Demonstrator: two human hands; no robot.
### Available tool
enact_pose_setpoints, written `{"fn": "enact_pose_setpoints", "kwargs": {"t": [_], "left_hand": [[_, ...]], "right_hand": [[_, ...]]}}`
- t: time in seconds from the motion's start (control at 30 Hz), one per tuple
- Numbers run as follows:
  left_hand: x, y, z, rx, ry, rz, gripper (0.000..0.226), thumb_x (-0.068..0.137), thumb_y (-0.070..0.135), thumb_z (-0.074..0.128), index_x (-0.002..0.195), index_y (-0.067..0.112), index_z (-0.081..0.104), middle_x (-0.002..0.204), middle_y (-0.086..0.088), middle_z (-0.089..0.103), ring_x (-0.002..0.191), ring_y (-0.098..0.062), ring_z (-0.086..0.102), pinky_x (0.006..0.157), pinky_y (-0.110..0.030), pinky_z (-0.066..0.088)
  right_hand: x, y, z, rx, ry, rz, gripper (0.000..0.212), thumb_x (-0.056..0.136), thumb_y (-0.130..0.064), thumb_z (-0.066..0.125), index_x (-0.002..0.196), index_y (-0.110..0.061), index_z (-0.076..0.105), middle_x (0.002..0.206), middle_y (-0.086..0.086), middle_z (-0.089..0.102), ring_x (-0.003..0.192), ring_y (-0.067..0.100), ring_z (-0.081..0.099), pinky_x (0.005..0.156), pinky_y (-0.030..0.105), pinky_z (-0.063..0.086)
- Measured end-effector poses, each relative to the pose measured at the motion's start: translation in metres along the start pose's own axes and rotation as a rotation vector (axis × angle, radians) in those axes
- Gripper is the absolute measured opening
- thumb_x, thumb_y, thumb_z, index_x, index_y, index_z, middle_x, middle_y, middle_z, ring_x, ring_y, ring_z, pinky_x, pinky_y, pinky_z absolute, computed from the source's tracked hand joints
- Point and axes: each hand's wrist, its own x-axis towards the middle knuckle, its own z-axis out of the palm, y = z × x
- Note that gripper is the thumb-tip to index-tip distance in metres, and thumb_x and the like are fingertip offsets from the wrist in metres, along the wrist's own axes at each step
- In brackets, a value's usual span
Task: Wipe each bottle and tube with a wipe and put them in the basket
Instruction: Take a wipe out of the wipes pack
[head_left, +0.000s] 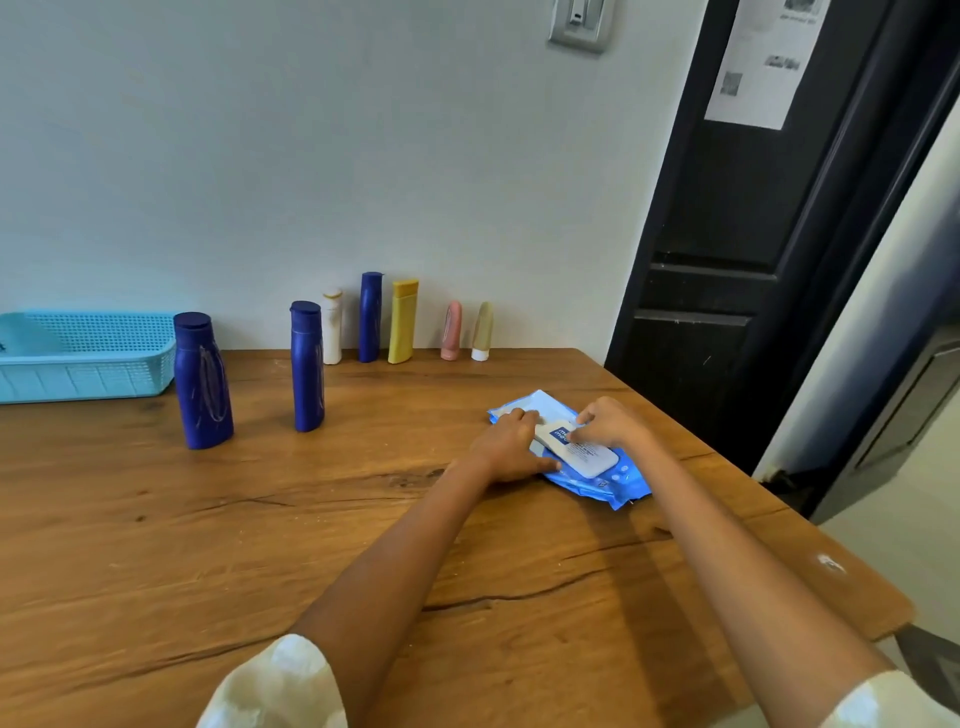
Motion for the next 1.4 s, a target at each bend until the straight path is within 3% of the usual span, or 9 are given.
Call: {"fn": "enact_pose_setpoints", "kwargs": {"t": [0.13, 0.27, 0.4, 0.53, 0.63, 0.77, 0.97, 1.17, 1.4], "left_hand": [[0.001, -0.008, -0.001, -0.036, -0.040, 0.001, 0.079, 0.081, 0.046, 0.067, 0.145, 0.020, 0.028, 0.148, -0.006, 0.033, 0.130, -0.021, 0.038, 0.103, -0.035, 0.038], [0.004, -0.013, -0.004, -0.052, -0.075, 0.004, 0.082, 0.081, 0.047, 0.067, 0.147, 0.020, 0.026, 0.150, -0.005, 0.030, 0.134, -0.020, 0.035, 0.107, -0.036, 0.036], [0.004, -0.018, -0.009, -0.038, -0.073, 0.017, 0.078, 0.081, 0.046, 0.067, 0.144, 0.016, 0.033, 0.147, -0.007, 0.036, 0.131, -0.021, 0.038, 0.106, -0.035, 0.036], [0.004, -0.014, -0.008, 0.010, -0.068, 0.018, 0.070, 0.086, 0.044, 0.061, 0.143, 0.013, 0.034, 0.146, -0.009, 0.038, 0.130, -0.023, 0.040, 0.103, -0.033, 0.037], [0.007, -0.014, -0.009, -0.014, -0.090, -0.007, 0.059, 0.089, 0.041, 0.058, 0.137, 0.008, 0.043, 0.140, -0.011, 0.044, 0.124, -0.024, 0.044, 0.097, -0.032, 0.037], [0.012, -0.018, -0.010, -0.197, -0.078, -0.046, 0.038, 0.096, 0.027, 0.049, 0.126, 0.004, 0.055, 0.129, -0.013, 0.055, 0.117, -0.028, 0.050, 0.091, -0.031, 0.039], [0.024, -0.016, 0.004, -0.170, 0.127, -0.194, 0.029, 0.088, 0.039, 0.059, 0.108, 0.020, 0.069, 0.103, -0.001, 0.070, 0.099, -0.018, 0.060, 0.076, -0.028, 0.038], [0.027, -0.019, 0.010, -0.190, 0.205, -0.220, 0.027, 0.087, 0.040, 0.062, 0.107, 0.025, 0.069, 0.120, 0.009, 0.065, 0.114, -0.016, 0.054, 0.093, -0.033, 0.034], [0.029, -0.019, 0.014, -0.215, 0.211, -0.264, 0.029, 0.085, 0.042, 0.063, 0.109, 0.026, 0.068, 0.117, 0.007, 0.065, 0.119, -0.017, 0.049, 0.088, -0.033, 0.023]], "right_hand": [[-0.003, -0.005, -0.005, -0.098, -0.110, -0.004, 0.039, 0.077, -0.048, 0.071, 0.074, -0.011, 0.058, 0.073, 0.005, 0.059, 0.059, 0.012, 0.047, 0.051, 0.023, 0.028], [-0.010, -0.012, 0.001, -0.238, -0.111, -0.050, 0.051, 0.072, -0.059, 0.069, 0.089, -0.014, 0.053, 0.083, 0.000, 0.056, 0.076, 0.013, 0.053, 0.059, 0.023, 0.037], [-0.014, -0.014, 0.004, -0.265, -0.042, -0.118, 0.051, 0.073, -0.058, 0.068, 0.086, -0.010, 0.062, 0.079, 0.002, 0.059, 0.069, 0.014, 0.053, 0.054, 0.027, 0.037], [-0.016, -0.012, 0.002, -0.236, 0.001, -0.175, 0.058, 0.073, -0.053, 0.070, 0.108, -0.006, 0.068, 0.109, 0.011, 0.065, 0.097, 0.023, 0.060, 0.081, 0.038, 0.048], [-0.015, -0.012, 0.001, -0.234, -0.004, -0.171, 0.057, 0.073, -0.055, 0.070, 0.109, -0.010, 0.066, 0.113, 0.008, 0.063, 0.094, 0.019, 0.056, 0.071, 0.030, 0.041], [-0.014, -0.010, -0.001, -0.156, -0.014, -0.157, 0.076, 0.068, -0.056, 0.074, 0.126, -0.015, 0.047, 0.122, 0.005, 0.053, 0.103, 0.019, 0.052, 0.074, 0.028, 0.040], [-0.009, -0.002, 0.000, -0.125, -0.037, -0.149, 0.071, 0.069, -0.056, 0.073, 0.123, -0.018, 0.047, 0.118, 0.003, 0.055, 0.096, 0.015, 0.051, 0.069, 0.027, 0.039], [-0.007, -0.004, -0.005, -0.158, -0.114, -0.156, 0.058, 0.081, -0.054, 0.062, 0.123, -0.017, 0.047, 0.118, 0.003, 0.055, 0.095, 0.015, 0.052, 0.072, 0.027, 0.040], [-0.007, -0.008, -0.007, -0.119, -0.161, -0.144, 0.034, 0.090, -0.043, 0.056, 0.108, -0.015, 0.049, 0.091, 0.002, 0.057, 0.077, 0.013, 0.048, 0.061, 0.028, 0.033]]}}
